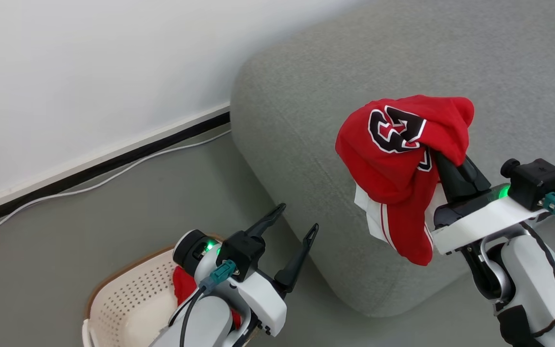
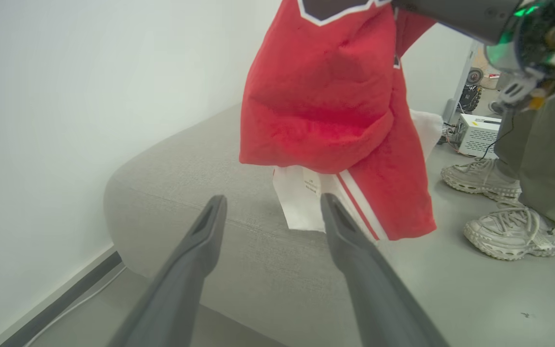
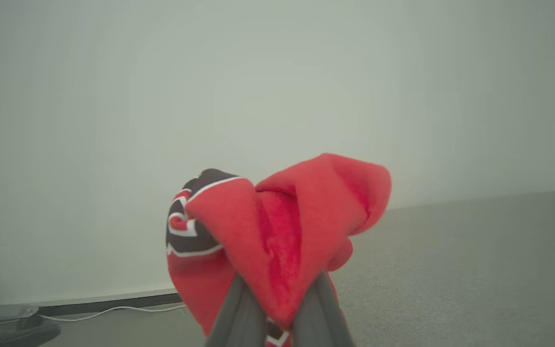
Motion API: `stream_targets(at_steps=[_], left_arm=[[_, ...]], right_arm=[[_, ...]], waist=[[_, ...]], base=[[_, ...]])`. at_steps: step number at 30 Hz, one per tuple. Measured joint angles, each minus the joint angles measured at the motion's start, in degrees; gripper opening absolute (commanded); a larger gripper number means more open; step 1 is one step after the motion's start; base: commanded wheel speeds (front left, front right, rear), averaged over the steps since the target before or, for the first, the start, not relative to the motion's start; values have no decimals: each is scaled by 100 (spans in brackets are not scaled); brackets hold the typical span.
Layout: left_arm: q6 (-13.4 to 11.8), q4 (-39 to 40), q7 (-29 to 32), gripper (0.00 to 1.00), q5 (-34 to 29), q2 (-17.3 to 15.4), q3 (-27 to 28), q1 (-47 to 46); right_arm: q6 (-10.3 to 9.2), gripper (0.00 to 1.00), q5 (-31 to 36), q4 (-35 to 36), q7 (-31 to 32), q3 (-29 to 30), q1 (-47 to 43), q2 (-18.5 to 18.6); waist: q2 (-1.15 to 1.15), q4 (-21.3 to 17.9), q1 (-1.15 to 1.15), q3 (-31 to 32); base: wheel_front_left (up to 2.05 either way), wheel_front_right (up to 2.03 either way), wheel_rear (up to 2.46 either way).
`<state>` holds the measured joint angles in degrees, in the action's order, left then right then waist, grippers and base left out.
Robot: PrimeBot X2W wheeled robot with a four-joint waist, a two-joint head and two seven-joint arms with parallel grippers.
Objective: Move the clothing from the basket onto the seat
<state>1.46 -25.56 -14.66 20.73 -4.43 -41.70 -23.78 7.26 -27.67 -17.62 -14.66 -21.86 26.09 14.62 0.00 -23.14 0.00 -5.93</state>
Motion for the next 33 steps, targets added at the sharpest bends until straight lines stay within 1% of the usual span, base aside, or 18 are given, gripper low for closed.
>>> stream_targets(at_steps=[3,5,9,16,18,20,24,25,33], left_arm=[[108,10,0,100,-18,0,68,36],[130,20,0,100,-69,1,105,44],[287,0,0,100,-162,51,69,36],[459,-179,1,100,-163,123,-45,-97],[465,-203,1,100,-163,131,-84,-178],[504,-220,1,100,-164,144,-119,-264],[511,-227,1,100,-168,148,-158,-365],[511,-244,0,100,-236,149,-167,-394],[501,-250,0,100,-510,132,-101,-538]], right_arm=[[0,0,0,21,0,92,-2,1],[0,0,1,46,0,149,-12,16],[0,0,53,183,0,520,-152,116],[0,0,255,525,0,1179,-502,172],[0,0,353,606,0,1302,-612,199],[0,0,357,635,0,1397,-686,216],[0,0,436,635,0,1402,-664,313],[0,0,565,565,0,1383,-539,435],[0,0,604,-8,0,1317,747,672]], waist=[[0,-297,0,4],[0,-491,0,9],[0,-741,0,-29],[0,-854,0,-181],[0,-870,0,-225],[0,-882,0,-286],[0,-885,0,-400],[0,-886,0,-498],[0,-880,0,-1065]], base=[[0,0,0],[0,0,0],[0,0,0],[0,0,0],[0,0,0],[2,2,2],[2,2,2],[0,0,0],[0,0,0]])
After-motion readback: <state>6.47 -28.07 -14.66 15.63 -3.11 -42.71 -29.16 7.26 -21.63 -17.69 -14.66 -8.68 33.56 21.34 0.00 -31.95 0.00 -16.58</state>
